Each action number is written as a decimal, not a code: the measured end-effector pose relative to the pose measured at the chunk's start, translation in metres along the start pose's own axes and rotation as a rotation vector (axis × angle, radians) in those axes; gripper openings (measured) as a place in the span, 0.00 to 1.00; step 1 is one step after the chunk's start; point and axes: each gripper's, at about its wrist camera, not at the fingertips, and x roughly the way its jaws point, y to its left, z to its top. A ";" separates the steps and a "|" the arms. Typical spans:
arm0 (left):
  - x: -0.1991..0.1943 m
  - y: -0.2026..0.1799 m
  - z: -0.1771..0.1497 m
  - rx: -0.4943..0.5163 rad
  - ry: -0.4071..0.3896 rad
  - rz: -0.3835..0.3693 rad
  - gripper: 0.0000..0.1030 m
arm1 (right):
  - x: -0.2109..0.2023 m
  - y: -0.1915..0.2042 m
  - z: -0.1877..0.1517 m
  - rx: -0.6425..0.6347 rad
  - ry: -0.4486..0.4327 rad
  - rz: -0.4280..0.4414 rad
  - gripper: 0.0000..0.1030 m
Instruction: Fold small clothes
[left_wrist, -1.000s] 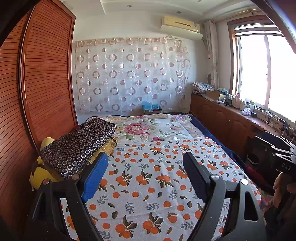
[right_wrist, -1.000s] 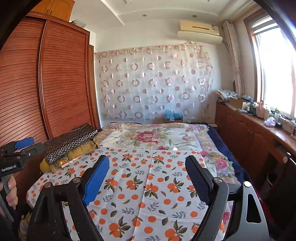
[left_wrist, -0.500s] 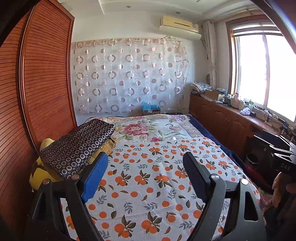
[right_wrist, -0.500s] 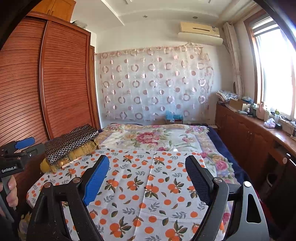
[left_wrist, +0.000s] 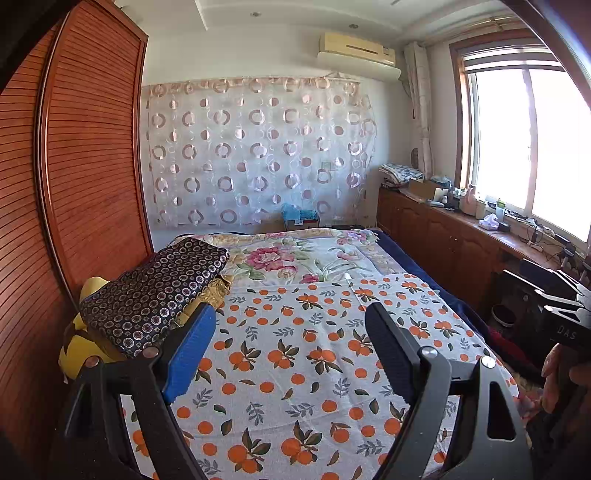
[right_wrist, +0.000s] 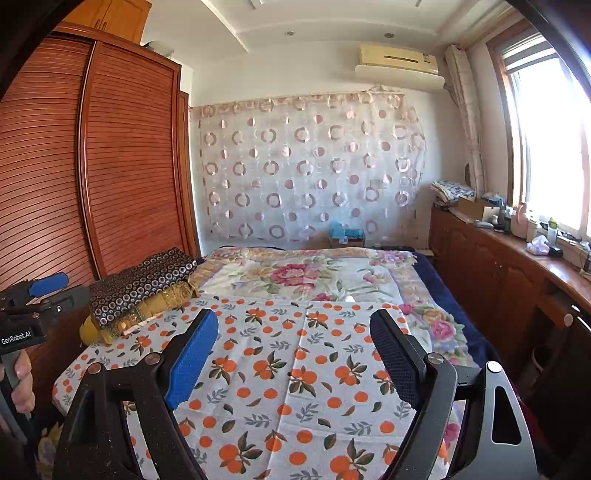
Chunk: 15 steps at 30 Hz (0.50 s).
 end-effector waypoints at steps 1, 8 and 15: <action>0.000 0.000 0.000 0.000 0.000 0.000 0.81 | 0.000 0.001 0.000 0.001 0.001 0.000 0.83; -0.003 -0.005 0.005 0.006 -0.005 -0.007 0.81 | 0.000 -0.001 0.000 0.001 0.001 0.003 0.83; -0.003 -0.008 0.007 0.006 -0.005 -0.007 0.81 | 0.000 -0.003 0.001 0.001 0.002 0.005 0.83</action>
